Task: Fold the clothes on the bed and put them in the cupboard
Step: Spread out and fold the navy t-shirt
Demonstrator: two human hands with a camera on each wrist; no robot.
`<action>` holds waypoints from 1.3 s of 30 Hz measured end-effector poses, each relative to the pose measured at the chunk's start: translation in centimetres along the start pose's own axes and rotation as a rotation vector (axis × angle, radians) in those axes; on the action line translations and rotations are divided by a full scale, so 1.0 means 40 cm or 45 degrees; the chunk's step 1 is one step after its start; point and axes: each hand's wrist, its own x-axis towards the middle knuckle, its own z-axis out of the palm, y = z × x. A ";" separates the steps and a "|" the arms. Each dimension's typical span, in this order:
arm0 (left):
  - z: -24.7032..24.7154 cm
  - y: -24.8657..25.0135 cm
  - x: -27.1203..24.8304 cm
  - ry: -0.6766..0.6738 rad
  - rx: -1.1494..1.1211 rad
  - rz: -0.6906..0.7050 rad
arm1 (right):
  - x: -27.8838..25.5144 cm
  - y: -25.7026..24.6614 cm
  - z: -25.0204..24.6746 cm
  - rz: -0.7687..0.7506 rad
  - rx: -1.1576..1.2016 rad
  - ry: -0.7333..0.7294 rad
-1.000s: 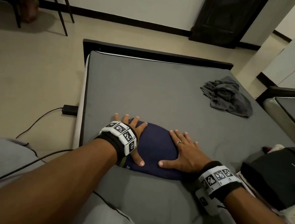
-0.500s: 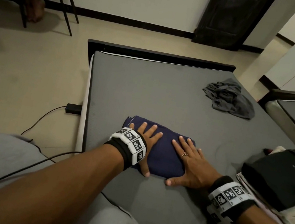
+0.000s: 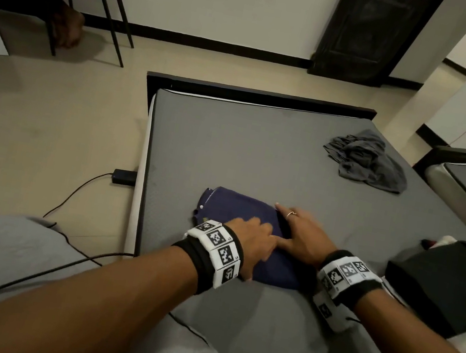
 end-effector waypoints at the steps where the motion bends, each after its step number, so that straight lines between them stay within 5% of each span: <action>1: 0.010 -0.007 -0.002 -0.095 -0.041 -0.012 | -0.003 -0.001 -0.008 0.037 0.039 -0.019; 4: 0.019 -0.038 -0.011 -0.193 -0.057 -0.075 | -0.033 0.002 -0.006 0.182 0.195 -0.085; 9: 0.009 -0.063 0.000 0.001 0.217 -0.235 | -0.168 -0.049 0.051 0.380 0.070 0.016; 13: -0.032 -0.102 0.008 0.096 0.239 -0.491 | -0.268 -0.118 0.067 0.422 0.015 -0.253; 15: -0.048 -0.118 -0.011 0.080 0.133 -0.581 | -0.267 -0.115 0.033 0.422 -0.024 -0.293; 19: -0.032 -0.102 -0.037 -0.180 -0.459 -0.666 | -0.187 -0.061 -0.050 0.395 -0.068 0.176; 21: -0.020 -0.072 -0.041 -0.346 -0.802 -0.714 | -0.112 -0.018 -0.043 0.293 0.063 0.265; 25: 0.026 -0.085 -0.013 -0.368 -0.843 -0.682 | 0.006 0.011 -0.031 0.135 0.218 0.025; 32: 0.014 -0.089 -0.008 -0.272 -0.999 -0.752 | 0.087 0.034 -0.063 0.240 0.427 -0.294; 39: -0.041 -0.085 -0.002 -0.108 -1.547 -0.689 | 0.027 0.044 -0.116 0.314 0.920 -0.088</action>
